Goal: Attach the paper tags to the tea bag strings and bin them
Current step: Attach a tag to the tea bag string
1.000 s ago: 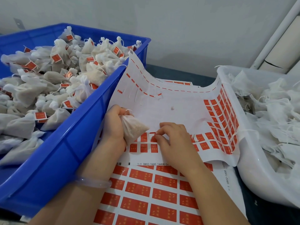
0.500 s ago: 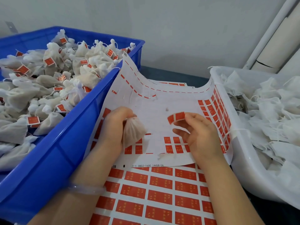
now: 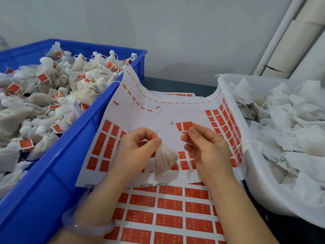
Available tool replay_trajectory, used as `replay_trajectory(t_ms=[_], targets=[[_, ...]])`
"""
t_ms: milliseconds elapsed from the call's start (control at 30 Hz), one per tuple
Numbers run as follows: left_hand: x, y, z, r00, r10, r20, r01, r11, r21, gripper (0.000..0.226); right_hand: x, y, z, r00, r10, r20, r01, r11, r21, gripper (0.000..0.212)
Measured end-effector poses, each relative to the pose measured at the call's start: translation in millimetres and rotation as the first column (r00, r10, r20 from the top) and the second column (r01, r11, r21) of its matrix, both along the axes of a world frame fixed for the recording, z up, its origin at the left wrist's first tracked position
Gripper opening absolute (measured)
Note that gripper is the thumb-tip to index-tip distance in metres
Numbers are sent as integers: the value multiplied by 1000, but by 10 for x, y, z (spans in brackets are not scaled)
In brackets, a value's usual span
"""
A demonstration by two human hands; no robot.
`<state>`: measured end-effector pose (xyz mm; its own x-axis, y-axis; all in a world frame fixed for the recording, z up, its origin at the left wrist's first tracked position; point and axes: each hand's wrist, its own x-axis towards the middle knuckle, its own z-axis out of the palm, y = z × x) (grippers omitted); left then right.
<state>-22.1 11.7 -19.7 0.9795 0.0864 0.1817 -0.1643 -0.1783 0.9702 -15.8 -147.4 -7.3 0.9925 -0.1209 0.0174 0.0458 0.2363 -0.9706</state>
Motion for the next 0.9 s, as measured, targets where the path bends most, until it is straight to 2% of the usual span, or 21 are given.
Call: replay_trajectory(t_ms=[100, 300, 433, 600, 800, 900], targets=[[-8, 2, -6, 1000, -4, 19, 4, 1000, 26, 17, -2, 19, -12, 1000, 11, -26, -11, 1000, -18, 14], [-37, -9, 40, 981, 22, 192, -47, 991, 129, 20, -2, 94, -20, 997, 13, -81, -11, 1000, 24, 25], [-24, -40, 32, 983, 49, 177, -61, 996, 63, 20, -17, 92, -12, 996, 10, -83, -5, 998, 57, 26], [-16, -43, 33, 980, 40, 194, -59, 994, 92, 19, -16, 102, -13, 996, -30, -83, 33, 999, 32, 21], [-3, -31, 36, 995, 46, 90, -50, 998, 40, 18, -13, 98, -5, 996, -22, -81, 29, 996, 88, 15], [33, 1, 26, 991, 66, -115, -71, 997, -36, 25, -17, 105, -1, 994, -20, -110, 33, 993, 118, 18]])
